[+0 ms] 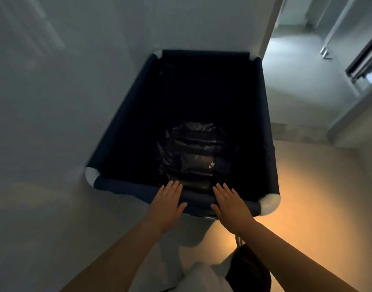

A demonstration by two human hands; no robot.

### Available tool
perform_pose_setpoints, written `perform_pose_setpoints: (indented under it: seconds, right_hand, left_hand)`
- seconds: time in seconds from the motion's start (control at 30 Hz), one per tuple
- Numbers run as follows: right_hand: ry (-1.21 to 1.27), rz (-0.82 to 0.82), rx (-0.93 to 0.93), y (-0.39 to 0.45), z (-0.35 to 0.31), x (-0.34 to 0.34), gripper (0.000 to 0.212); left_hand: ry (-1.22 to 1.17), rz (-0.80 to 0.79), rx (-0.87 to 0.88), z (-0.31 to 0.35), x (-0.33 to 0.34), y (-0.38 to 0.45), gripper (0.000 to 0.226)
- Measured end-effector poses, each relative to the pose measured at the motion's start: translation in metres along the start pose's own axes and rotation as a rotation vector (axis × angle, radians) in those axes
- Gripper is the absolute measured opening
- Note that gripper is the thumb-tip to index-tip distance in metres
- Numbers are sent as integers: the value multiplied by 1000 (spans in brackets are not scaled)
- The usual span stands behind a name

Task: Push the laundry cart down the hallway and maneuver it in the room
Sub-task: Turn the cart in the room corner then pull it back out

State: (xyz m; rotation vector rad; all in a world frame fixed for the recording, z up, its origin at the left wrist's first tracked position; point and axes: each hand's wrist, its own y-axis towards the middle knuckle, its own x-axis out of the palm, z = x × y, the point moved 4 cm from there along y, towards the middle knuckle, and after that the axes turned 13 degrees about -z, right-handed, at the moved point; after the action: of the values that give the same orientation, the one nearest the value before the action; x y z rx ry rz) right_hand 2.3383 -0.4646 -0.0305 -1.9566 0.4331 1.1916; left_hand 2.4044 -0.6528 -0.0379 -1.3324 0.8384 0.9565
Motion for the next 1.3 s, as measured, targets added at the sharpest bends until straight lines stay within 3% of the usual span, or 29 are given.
perform_pose_setpoints:
  seconds: [0.13, 0.37, 0.67, 1.03, 1.3]
  right_hand:
    - [-17, 127, 97, -29, -7, 16, 56]
    - [-122, 91, 188, -35, -12, 23, 68]
    - [-132, 43, 361, -5, 2, 9, 74]
    - [-116, 66, 345, -3, 4, 10, 72]
    - [-175, 22, 155, -6, 12, 7, 73]
  left_hand:
    - [9, 11, 44, -10, 8, -13, 65]
    - [92, 26, 48, -17, 14, -19, 77]
    - [45, -54, 55, -11, 2, 7, 72]
    - [66, -20, 25, -10, 9, 10, 81]
    - [-6, 15, -9, -9, 9, 11, 87]
